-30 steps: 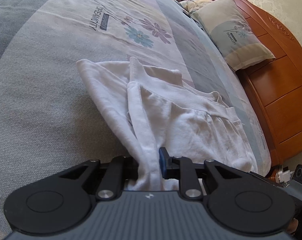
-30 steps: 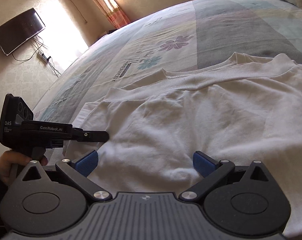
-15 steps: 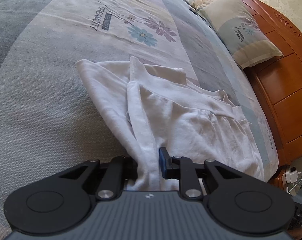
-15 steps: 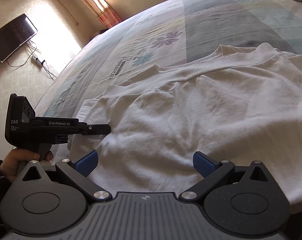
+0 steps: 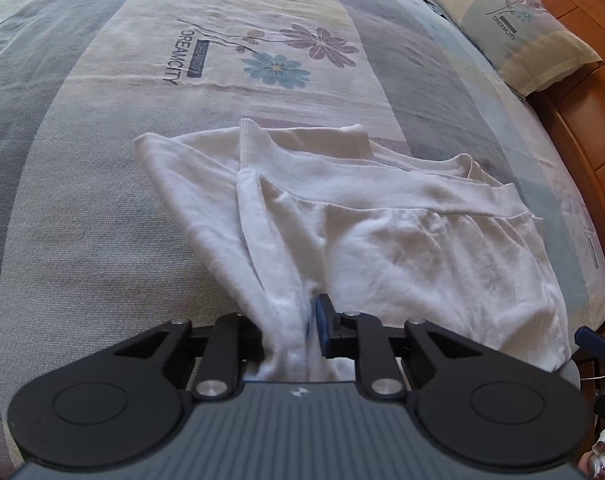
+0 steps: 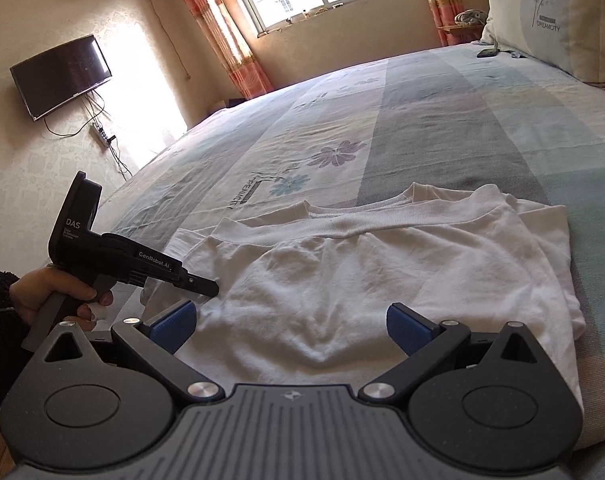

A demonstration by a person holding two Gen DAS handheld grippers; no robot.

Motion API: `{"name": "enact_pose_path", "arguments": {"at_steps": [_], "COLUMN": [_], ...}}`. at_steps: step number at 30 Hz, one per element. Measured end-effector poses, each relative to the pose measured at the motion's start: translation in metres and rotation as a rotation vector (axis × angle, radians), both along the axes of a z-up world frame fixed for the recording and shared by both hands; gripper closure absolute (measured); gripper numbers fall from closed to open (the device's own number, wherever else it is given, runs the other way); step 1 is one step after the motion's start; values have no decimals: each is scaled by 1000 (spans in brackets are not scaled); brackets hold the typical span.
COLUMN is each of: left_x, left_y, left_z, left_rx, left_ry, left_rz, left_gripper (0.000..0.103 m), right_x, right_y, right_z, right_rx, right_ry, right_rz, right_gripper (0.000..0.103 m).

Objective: Fold clothes
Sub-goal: 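Lift the held side with the left gripper, fold it over the middle, open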

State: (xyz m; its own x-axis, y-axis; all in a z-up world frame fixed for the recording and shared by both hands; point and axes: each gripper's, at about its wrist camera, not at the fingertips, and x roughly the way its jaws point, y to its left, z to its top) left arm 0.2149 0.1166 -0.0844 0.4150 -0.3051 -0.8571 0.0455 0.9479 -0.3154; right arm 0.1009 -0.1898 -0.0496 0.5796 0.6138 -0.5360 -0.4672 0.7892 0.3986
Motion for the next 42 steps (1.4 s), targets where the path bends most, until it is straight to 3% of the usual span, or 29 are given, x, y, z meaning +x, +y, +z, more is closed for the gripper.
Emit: {"name": "enact_pose_path", "arguments": {"at_steps": [7,22,42], "left_x": [-2,5,37], "left_y": [-28,-108,-230], "left_z": [33,78,55], "left_rx": [22,-109,-182], "left_ry": [-15,-36,31], "left_rz": [-38,-132,-281], "left_gripper": [86,86,86], "right_x": [-5,-21,-31], "right_y": [-30,-77,-118], "right_z": [-5,-5,-7], "right_rx": [34,96,109], "right_ry": [1,-31,-36], "right_rz": [-22,-79,-172], "right_gripper": [0,0,0]}}
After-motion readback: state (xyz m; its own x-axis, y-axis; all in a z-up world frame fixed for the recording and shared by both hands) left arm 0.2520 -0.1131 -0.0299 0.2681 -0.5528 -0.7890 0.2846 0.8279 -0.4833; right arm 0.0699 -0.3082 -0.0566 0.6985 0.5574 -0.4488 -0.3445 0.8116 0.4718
